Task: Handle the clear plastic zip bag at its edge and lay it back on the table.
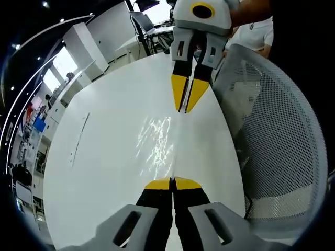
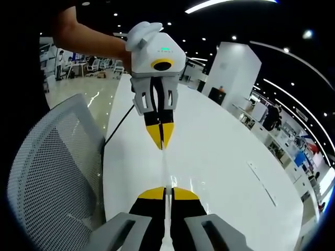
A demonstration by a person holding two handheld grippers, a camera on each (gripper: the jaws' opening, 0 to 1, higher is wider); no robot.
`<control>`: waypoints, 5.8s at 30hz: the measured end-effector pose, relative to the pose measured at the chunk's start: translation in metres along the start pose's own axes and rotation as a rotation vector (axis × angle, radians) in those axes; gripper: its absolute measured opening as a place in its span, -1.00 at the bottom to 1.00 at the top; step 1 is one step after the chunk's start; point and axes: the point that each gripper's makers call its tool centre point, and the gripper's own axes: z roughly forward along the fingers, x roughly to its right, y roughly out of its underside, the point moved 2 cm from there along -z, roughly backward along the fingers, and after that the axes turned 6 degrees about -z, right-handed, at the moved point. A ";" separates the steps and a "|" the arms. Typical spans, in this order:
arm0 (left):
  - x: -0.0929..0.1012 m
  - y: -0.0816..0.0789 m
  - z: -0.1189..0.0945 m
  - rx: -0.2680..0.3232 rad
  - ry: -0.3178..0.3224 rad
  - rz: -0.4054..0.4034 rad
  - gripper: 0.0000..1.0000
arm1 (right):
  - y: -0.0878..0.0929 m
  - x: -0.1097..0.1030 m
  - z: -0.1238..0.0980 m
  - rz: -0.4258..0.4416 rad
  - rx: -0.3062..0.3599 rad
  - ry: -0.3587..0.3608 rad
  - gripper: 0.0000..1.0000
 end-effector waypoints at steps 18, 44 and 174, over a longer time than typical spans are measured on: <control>0.001 -0.001 -0.001 -0.002 0.003 -0.005 -1.00 | 0.000 0.001 0.000 0.004 0.002 0.003 -1.00; -0.001 0.001 -0.002 -0.006 -0.005 -0.006 -1.00 | 0.001 0.002 -0.002 0.013 0.004 0.008 -1.00; -0.004 0.009 -0.009 -0.006 -0.021 -0.022 -1.00 | 0.009 0.003 -0.011 0.047 -0.001 0.023 -1.00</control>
